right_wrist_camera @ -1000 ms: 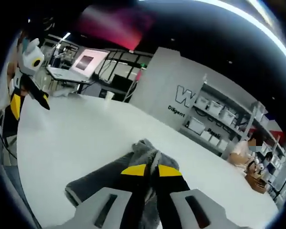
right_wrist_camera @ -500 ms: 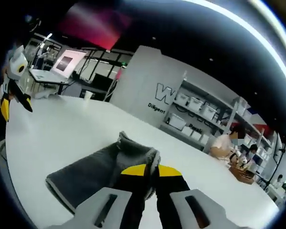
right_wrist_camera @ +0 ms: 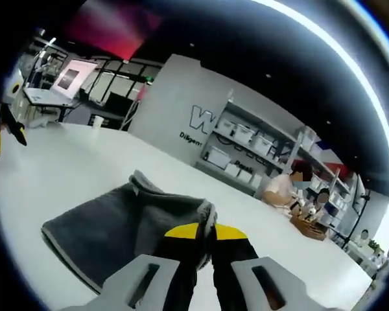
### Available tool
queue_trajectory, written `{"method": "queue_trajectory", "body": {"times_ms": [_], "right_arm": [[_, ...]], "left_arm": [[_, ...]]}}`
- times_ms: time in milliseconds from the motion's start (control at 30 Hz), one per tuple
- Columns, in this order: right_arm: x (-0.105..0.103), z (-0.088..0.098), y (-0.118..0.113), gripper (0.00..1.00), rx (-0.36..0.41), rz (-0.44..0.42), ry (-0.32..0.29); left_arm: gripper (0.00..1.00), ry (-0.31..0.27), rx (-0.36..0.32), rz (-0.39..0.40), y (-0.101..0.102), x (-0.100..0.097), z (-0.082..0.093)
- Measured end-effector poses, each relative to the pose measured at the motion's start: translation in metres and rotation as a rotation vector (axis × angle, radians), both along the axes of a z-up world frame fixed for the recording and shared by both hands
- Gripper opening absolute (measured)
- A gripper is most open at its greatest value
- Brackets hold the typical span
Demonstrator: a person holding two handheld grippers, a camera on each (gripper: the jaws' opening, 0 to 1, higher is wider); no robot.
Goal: Open the folded towel by lifting each exposed corner and separating the folded layers until the towel lies flat within the target outline without major curled edges
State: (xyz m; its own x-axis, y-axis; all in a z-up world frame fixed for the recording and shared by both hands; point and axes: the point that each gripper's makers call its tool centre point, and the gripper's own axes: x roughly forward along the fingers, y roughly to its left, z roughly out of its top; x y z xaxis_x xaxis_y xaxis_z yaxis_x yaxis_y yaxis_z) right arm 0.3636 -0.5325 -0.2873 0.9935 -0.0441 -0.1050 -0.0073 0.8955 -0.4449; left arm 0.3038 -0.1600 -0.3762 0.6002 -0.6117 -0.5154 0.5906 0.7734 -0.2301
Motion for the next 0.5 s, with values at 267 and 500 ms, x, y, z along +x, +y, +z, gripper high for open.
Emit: {"method": "queue_trajectory", "body": {"times_ms": [267, 500], "right_arm": [[-0.006, -0.002, -0.025, 0.0, 0.015, -0.082, -0.01], [-0.015, -0.01, -0.051, 0.0, 0.055, -0.168, -0.003]], "left_arm": [[0.96, 0.0, 0.001, -0.002, 0.0, 0.0, 0.0], [0.96, 0.001, 0.002, -0.003, 0.0, 0.0, 0.0]]}}
